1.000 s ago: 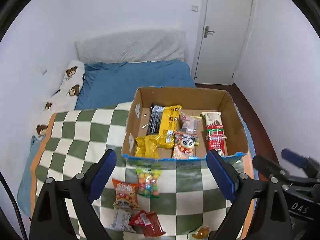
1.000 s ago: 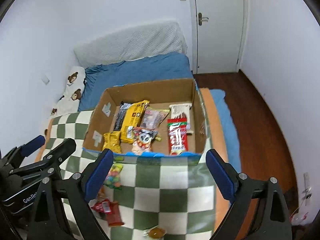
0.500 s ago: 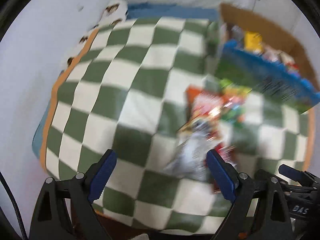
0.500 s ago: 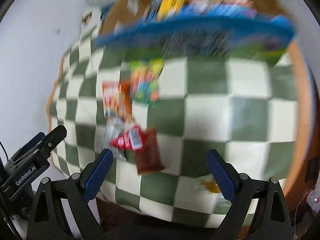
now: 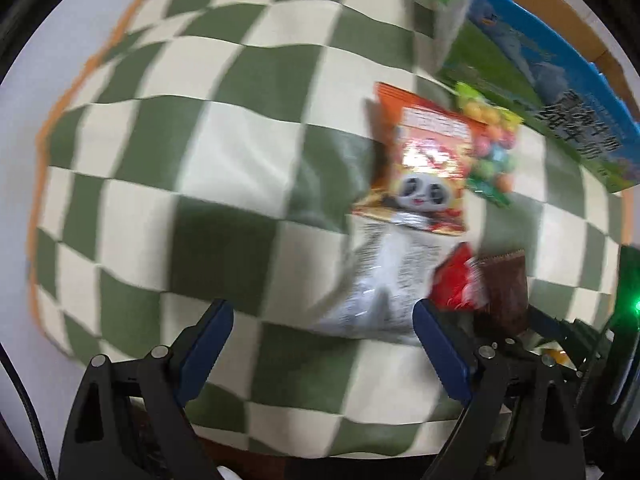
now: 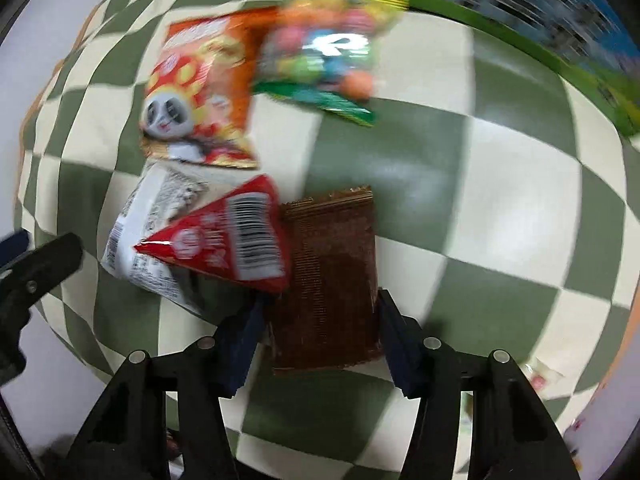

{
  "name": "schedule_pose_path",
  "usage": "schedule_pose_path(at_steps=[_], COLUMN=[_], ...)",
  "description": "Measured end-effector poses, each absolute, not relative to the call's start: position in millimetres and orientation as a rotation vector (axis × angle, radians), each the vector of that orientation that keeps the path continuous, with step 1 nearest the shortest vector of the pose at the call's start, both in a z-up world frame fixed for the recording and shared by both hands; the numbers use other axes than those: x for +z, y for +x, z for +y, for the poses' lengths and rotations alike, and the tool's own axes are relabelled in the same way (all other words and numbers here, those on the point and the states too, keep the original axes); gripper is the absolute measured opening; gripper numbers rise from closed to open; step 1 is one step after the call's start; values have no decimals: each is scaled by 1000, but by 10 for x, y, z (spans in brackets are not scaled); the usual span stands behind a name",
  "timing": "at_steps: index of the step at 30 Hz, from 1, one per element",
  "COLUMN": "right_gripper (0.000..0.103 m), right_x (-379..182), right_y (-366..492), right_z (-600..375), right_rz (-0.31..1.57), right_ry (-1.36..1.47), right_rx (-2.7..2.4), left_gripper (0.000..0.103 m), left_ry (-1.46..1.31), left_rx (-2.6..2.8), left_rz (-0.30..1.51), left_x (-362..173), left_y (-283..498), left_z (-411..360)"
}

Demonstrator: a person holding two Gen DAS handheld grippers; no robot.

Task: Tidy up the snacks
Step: 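Grasp the white bread bag with the left tool while the right tool grasps the brown packet, then carry the white bag and brown packet over the box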

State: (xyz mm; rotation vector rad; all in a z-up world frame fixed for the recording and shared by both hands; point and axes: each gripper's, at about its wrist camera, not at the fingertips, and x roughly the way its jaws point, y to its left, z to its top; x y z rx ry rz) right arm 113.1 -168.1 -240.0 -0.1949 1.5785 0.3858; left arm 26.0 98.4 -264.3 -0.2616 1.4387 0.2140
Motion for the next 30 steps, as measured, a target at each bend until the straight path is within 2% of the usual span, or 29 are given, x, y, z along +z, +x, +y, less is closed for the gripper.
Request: schedule_pose_path(at_steps=[7, 9, 10, 11, 17, 25, 30], right_gripper=[58, 58, 59, 60, 59, 61, 60], right_x=[-2359, -2381, -2395, -2417, -2444, -2532, -2603], right_y=[1254, 1272, 1279, 1288, 1318, 1177, 1238], right_z=[-2149, -2188, -2196, -2181, -2066, -2133, -2087], right_rz=[1605, 1619, 1620, 1625, 1614, 1723, 1711], right_ry=[-107, -84, -79, -83, -124, -14, -60], right_rx=[305, 306, 303, 299, 294, 348, 320], left_gripper=[92, 76, 62, 56, 55, 59, 53], left_ry=[-245, -232, -237, -255, -279, -298, -261], left_rx=[115, 108, 103, 95, 148, 183, 185], left_rz=[1522, 1524, 1528, 1529, 1521, 1553, 1510], left_x=[-3033, -3119, -3153, -3183, -3146, -3360, -3237], left_y=[572, 615, 624, 618, 294, -74, -78], left_z=[779, 759, 763, 779, 864, 875, 760])
